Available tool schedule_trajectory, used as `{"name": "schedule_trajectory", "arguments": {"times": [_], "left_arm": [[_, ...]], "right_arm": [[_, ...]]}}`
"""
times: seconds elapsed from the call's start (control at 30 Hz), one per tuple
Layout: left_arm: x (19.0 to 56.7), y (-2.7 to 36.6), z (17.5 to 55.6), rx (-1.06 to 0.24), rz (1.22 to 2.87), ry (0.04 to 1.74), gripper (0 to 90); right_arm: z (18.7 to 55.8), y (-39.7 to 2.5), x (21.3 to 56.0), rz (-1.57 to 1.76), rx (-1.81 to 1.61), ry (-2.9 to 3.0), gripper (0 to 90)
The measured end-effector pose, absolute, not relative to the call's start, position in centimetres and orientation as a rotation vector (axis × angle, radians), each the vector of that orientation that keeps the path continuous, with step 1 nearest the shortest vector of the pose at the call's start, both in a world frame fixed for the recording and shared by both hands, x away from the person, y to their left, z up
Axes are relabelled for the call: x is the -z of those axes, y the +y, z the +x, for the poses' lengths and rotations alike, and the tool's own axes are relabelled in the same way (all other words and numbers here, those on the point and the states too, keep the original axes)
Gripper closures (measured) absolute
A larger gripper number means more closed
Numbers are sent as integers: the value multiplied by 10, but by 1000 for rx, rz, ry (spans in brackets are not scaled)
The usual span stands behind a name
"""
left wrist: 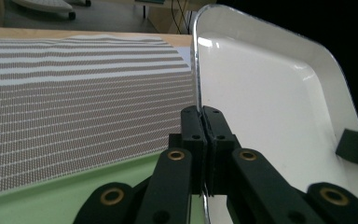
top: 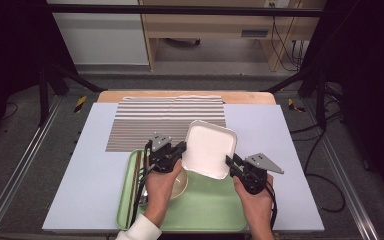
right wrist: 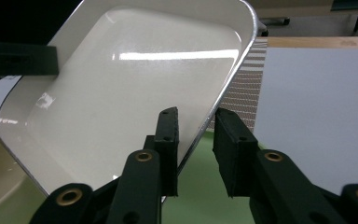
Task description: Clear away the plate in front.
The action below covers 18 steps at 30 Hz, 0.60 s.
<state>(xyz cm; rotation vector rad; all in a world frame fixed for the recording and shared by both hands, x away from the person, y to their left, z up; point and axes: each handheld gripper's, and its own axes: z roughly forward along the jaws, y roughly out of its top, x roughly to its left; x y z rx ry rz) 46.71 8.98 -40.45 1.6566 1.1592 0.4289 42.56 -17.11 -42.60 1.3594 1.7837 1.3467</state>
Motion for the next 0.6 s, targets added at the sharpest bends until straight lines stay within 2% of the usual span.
{"name": "schedule_trajectory", "arguments": {"times": [0.3,0.43,0.6], "left_arm": [[408,88,453,-474,1640,1151,872],[414,83,452,-435,1629,1159,866],[419,77,453,-427,1623,1140,857]], "right_arm": [[439,-174,419,1373,-1347,1763,841],[443,-179,412,1405,-1382,1739,884],[445,-187,408,1430,-1367,1747,889]]}}
